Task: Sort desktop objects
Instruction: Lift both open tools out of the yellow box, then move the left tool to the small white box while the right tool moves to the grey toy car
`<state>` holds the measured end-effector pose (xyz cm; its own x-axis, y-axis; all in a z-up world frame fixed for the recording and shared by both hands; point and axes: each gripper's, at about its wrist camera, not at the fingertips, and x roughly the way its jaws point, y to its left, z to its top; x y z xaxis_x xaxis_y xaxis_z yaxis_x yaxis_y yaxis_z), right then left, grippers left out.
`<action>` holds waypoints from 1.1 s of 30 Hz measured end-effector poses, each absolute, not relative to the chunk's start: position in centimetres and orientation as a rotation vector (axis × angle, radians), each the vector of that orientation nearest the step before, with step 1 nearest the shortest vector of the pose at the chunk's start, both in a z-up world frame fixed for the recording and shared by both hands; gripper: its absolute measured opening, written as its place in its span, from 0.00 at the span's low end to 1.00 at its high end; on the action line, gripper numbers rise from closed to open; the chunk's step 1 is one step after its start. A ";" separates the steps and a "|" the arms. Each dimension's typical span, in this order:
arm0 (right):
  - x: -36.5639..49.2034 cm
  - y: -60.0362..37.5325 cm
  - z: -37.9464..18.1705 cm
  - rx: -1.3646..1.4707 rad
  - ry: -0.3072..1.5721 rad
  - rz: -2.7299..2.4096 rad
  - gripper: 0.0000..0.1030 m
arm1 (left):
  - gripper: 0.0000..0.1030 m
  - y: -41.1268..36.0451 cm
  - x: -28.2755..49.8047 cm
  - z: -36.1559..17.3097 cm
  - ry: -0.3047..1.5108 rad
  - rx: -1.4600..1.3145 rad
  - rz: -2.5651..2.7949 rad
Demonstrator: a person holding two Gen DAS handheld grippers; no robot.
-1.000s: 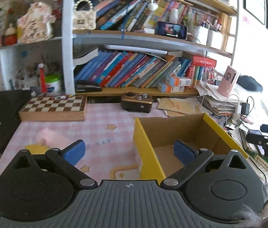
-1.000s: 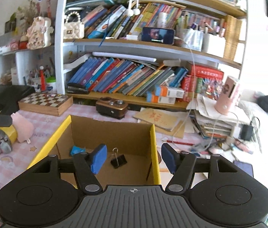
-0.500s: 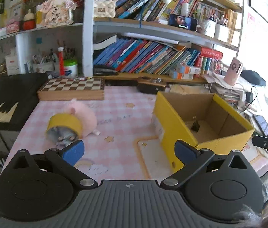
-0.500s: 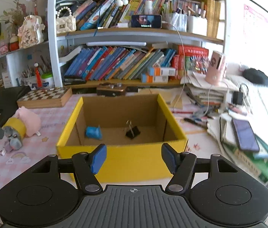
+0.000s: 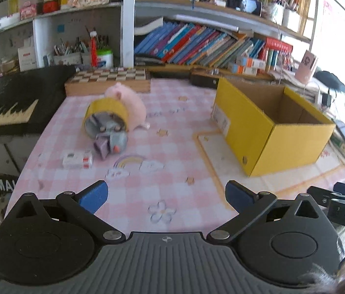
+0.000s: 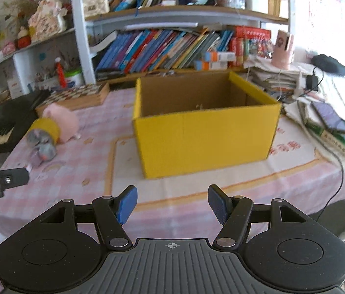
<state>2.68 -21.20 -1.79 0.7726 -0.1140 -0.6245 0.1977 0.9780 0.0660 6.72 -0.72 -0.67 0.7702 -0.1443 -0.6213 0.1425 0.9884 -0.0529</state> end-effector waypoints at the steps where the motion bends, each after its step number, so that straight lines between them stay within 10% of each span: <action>1: 2.6 -20.8 -2.1 0.137 0.679 -0.163 0.67 | 1.00 -0.5 6.6 -0.9 0.686 0.003 -0.155; 33: 5.4 -9.7 -2.4 -0.029 0.752 0.113 0.72 | 1.00 6.9 5.3 -1.7 0.708 -0.052 -0.035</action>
